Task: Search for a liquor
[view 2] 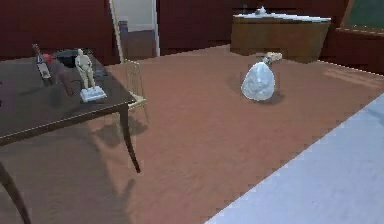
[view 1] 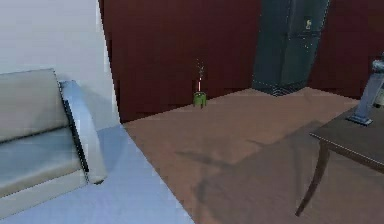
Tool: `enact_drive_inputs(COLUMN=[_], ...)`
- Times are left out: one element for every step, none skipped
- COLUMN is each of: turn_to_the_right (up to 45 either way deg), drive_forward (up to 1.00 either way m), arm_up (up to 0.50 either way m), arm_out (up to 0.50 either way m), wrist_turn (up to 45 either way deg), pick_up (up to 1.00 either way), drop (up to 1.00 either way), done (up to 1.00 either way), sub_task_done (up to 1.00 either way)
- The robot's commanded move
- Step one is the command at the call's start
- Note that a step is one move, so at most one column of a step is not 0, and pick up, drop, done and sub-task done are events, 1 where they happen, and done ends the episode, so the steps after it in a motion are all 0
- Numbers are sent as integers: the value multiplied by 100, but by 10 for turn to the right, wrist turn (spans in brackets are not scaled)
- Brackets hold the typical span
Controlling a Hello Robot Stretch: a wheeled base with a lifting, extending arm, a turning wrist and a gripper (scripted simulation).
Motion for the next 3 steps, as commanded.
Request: enact_drive_inputs(turn_to_the_right=[0, -150, 0], drive_forward=[100, 0, 5], arm_up=[0, 0, 0], arm_out=[0, 0, 0], wrist_turn=[0, 0, 0], pick_up=[0, 0, 0], drop=[0, 0, 0], done=[0, 0, 0], sub_task_done=[0, 0, 0])
